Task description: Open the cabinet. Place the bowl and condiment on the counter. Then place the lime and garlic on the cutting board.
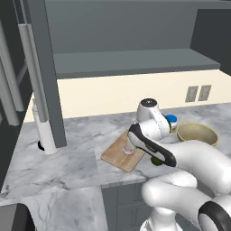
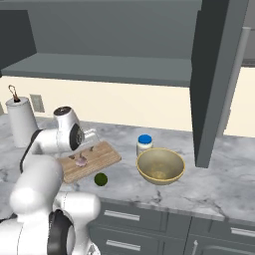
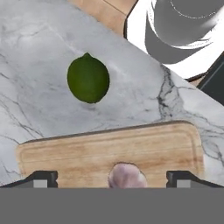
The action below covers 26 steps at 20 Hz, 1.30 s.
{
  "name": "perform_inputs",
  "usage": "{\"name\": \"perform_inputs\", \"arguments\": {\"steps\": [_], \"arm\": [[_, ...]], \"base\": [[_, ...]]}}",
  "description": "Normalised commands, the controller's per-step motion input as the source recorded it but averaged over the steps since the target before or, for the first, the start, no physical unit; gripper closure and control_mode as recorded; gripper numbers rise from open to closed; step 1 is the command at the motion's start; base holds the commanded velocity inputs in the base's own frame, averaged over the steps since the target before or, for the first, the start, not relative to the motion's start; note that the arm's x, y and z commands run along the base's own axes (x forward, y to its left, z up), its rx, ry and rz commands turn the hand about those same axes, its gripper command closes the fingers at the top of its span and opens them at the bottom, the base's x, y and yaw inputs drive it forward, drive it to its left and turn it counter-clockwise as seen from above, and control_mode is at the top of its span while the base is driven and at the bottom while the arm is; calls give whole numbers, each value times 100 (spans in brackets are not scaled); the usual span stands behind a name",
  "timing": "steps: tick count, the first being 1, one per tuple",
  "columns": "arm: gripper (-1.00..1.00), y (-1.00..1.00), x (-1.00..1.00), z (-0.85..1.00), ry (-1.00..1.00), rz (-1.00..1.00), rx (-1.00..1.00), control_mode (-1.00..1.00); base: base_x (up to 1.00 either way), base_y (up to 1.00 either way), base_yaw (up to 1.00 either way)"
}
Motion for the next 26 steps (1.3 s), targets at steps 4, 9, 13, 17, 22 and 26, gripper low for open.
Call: {"name": "perform_inputs", "arguments": {"steps": [4, 9, 13, 17, 22, 26], "arm": [[-100, -16, -5, -9, -2, -3, 0, -100], [-100, -34, -1, 0, -5, -14, 2, -100], [-100, -37, 0, 0, 7, -18, 9, -100], [-100, -12, 2, -1, 31, -7, 4, -100], [-100, 0, 7, -5, 32, 0, 0, -100], [-100, -2, 9, 0, 13, -1, 0, -100]], "base": [[0, 0, 0], [0, 0, 0], [0, 0, 0], [0, 0, 0], [0, 0, 0], [0, 0, 0]]}}
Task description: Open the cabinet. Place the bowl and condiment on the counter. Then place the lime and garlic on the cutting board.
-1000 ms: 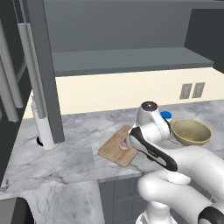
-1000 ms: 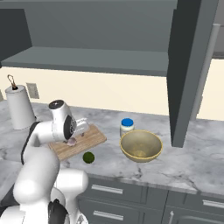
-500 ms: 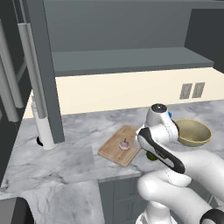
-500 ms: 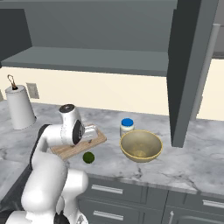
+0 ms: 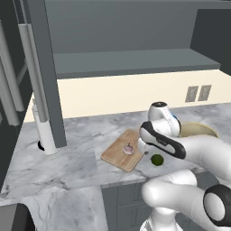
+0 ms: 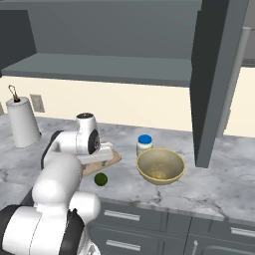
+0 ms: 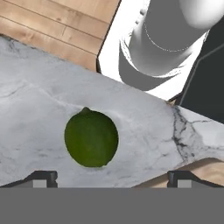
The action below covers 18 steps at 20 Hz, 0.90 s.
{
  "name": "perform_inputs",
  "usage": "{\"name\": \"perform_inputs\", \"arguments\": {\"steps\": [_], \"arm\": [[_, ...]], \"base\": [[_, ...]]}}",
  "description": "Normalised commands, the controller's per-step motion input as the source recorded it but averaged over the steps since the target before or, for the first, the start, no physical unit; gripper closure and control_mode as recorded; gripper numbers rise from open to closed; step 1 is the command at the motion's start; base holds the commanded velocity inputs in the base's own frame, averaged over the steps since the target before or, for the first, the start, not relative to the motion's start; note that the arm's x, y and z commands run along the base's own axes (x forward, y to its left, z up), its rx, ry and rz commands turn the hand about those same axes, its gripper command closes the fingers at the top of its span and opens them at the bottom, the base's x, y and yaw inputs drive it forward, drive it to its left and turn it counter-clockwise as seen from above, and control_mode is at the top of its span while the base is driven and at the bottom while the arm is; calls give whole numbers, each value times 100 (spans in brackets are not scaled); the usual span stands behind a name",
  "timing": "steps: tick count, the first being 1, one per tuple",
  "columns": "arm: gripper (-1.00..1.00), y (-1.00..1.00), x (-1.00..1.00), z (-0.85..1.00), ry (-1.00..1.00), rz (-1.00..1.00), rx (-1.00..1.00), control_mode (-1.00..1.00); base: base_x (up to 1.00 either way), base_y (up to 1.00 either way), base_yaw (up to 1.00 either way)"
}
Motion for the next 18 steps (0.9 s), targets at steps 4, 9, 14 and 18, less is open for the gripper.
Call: {"name": "perform_inputs", "arguments": {"steps": [4, 9, 14, 18], "arm": [[-100, -14, 16, -2, 7, -2, 0, -100], [-100, -18, 12, -21, 9, -2, 0, -100], [-100, -3, -2, -16, 5, -6, 0, -100], [-100, 0, -10, -8, 2, -9, 0, -100]], "base": [[0, 0, 0], [0, 0, 0], [0, 0, 0], [0, 0, 0]]}}
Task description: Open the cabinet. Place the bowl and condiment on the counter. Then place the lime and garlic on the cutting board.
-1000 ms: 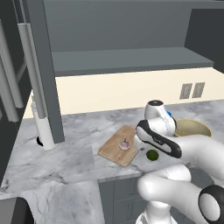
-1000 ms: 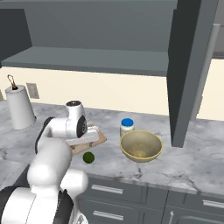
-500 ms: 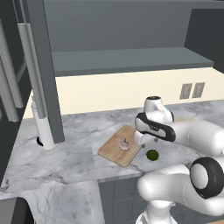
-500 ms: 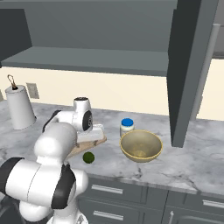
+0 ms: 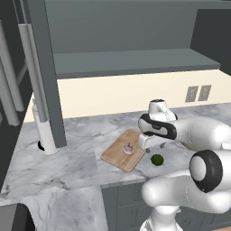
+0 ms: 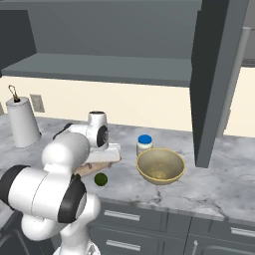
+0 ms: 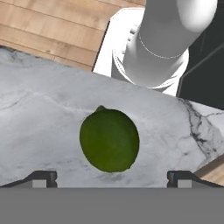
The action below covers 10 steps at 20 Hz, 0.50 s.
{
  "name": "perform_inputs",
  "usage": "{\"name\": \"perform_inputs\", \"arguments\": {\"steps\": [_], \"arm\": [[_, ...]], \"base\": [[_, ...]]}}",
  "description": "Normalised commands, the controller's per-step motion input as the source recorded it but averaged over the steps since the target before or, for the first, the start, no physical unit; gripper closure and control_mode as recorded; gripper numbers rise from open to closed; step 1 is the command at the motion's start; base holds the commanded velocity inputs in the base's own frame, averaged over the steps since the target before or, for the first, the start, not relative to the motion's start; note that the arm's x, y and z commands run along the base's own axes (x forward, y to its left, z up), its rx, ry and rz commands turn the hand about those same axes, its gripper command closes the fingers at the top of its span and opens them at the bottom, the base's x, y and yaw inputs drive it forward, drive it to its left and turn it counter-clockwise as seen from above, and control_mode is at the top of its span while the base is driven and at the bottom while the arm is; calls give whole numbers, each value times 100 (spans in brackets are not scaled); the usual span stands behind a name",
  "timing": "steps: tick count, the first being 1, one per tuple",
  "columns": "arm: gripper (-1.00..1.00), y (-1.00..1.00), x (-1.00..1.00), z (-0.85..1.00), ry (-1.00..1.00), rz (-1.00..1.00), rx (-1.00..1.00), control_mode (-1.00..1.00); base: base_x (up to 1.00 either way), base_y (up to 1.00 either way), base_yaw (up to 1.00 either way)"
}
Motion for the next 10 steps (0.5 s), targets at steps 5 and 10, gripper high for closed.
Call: {"name": "perform_inputs", "arguments": {"steps": [5, 10], "arm": [[-100, 0, -13, -13, 1, -8, 0, -100], [-100, 0, -6, -15, 0, -7, 0, -100]], "base": [[0, 0, 0], [0, 0, 0]]}}
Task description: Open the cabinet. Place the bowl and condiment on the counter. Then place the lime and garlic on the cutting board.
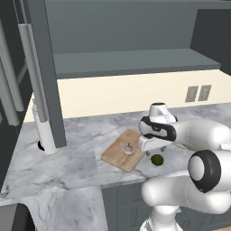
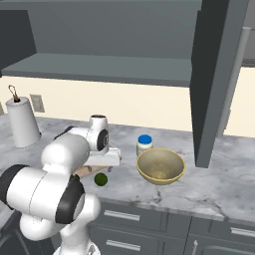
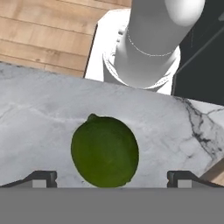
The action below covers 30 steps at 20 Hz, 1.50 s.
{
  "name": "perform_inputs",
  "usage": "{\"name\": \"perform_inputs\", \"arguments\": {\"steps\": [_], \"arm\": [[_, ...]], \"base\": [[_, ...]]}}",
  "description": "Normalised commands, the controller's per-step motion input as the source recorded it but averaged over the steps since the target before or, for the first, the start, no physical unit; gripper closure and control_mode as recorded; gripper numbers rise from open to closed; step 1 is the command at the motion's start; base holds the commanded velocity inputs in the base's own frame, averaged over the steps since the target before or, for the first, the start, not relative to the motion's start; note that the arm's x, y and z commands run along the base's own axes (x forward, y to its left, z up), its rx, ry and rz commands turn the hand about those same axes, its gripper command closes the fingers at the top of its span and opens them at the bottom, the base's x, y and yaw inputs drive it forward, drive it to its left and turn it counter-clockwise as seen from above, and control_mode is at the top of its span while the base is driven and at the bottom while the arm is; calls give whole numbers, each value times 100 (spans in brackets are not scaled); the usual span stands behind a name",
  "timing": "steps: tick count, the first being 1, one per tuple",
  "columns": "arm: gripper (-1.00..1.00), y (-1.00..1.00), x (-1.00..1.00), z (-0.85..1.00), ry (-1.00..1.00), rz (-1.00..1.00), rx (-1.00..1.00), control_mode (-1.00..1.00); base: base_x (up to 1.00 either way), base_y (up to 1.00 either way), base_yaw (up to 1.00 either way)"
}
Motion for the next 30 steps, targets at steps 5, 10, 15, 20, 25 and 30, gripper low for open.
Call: {"name": "perform_inputs", "arguments": {"steps": [5, 10, 15, 20, 25, 30], "arm": [[-100, 0, -7, -6, 0, -7, 0, -100], [-100, 0, -19, 0, 0, -3, 0, -100], [-100, -1, -7, 0, 0, 0, 0, -100], [-100, -10, 4, 0, 0, 1, 0, -100], [-100, 0, 0, 0, 2, 18, -4, -100], [-100, 0, 0, 0, 12, 22, -10, -100]], "base": [[0, 0, 0], [0, 0, 0], [0, 0, 0], [0, 0, 0], [0, 0, 0], [0, 0, 0]]}}
